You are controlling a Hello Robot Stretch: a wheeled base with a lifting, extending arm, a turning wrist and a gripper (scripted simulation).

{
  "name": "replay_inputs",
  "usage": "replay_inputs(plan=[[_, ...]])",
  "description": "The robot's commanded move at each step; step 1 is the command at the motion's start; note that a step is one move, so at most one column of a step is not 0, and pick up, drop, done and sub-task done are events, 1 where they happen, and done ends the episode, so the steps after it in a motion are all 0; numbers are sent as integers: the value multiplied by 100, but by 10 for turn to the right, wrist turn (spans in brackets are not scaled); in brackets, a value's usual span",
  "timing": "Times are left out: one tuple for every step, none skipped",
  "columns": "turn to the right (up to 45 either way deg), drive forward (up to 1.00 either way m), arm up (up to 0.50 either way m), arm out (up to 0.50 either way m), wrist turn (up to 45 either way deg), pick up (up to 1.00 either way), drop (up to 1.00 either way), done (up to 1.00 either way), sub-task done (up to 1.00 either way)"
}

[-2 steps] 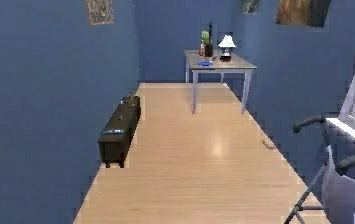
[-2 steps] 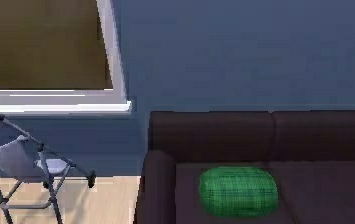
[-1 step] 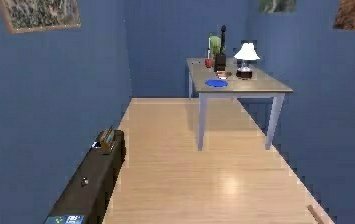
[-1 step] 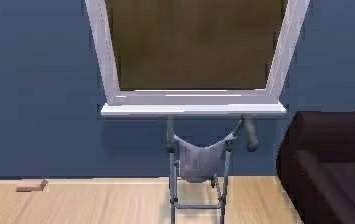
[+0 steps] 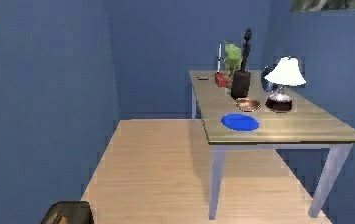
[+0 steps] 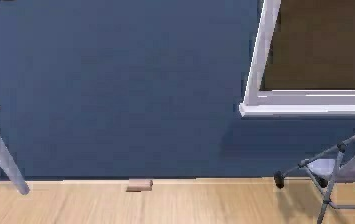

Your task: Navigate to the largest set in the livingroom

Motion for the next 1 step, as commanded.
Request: replay_inputs(plan=[[-450, 0, 0, 0, 0, 0, 0, 0, 0]])
